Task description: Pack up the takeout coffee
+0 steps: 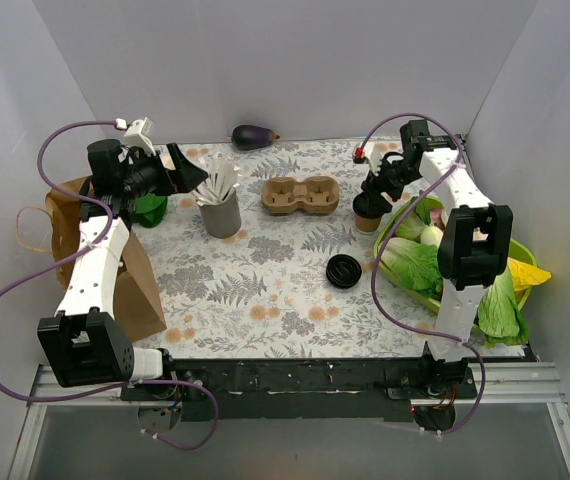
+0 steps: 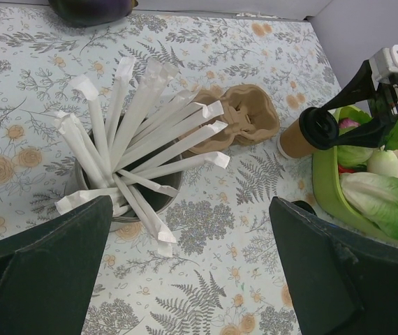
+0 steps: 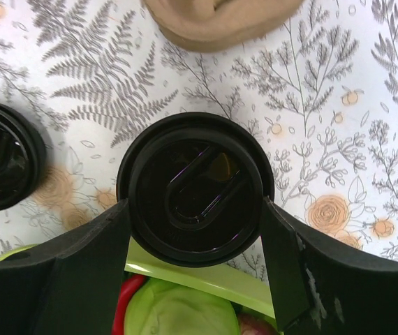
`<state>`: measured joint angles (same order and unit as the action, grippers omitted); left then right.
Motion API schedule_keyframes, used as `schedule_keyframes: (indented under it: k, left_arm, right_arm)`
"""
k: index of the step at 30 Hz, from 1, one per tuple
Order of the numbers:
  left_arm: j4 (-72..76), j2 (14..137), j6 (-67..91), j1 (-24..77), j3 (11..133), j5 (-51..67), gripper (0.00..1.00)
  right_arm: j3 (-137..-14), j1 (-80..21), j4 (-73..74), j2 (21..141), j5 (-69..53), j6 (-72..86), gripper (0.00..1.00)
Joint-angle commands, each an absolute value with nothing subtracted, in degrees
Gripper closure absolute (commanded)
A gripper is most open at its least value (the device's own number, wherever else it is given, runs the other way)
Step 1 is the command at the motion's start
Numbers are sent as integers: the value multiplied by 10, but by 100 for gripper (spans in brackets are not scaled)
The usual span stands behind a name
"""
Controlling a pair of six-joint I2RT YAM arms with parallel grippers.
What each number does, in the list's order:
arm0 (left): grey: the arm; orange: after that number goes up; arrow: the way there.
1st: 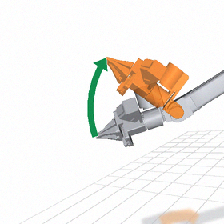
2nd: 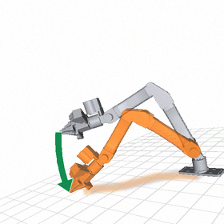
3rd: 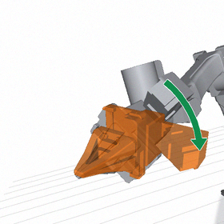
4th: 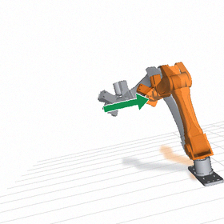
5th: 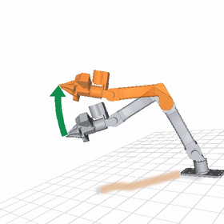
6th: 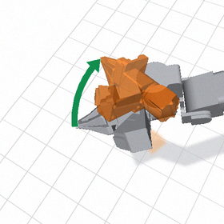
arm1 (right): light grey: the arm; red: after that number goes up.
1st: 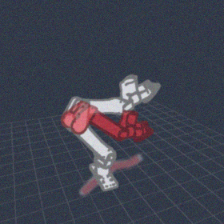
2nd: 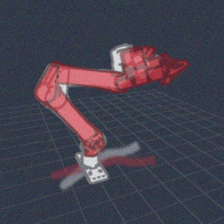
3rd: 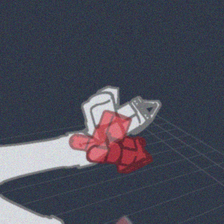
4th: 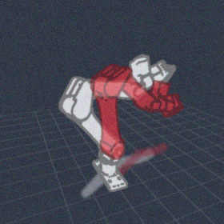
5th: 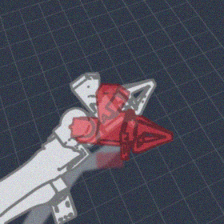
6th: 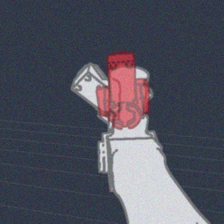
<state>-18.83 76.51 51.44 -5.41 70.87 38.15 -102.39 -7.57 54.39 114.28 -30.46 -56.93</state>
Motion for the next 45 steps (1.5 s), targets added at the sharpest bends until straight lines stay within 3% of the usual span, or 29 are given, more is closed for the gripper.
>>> schedule_keyframes:
  k: [1,4,7,8,9,16,21,28,45]
  left_arm:
    - [-179,760,510,-54,722,392,3]
    - [-178,761,509,-54,722,395,3]
    - [-179,759,507,-54,722,401,3]
    - [-180,759,507,-54,722,402,3]
    - [-179,758,507,-54,723,403,3]
    - [-179,758,506,-54,722,410,3]
    - [-174,761,512,-54,723,416,3]
    - [-164,762,520,-55,724,414,3]
    - [-172,729,517,-54,679,410,3]
  right_arm:
    - [-1049,-72,527,1147,-283,-563,53]
    - [-1049,-70,530,1155,-277,-567,50]
    - [-1046,-70,526,1154,-274,-562,33]
    - [-1048,-70,528,1153,-276,-560,15]
    - [-1051,-70,531,1153,-282,-557,10]
    - [-1114,-75,548,1133,-332,-519,3]
    - [-1112,-115,516,1127,-299,-539,2]
    - [-1123,-213,454,1179,-193,-574,21]
    - [-1272,-229,445,1309,-373,-560,29]
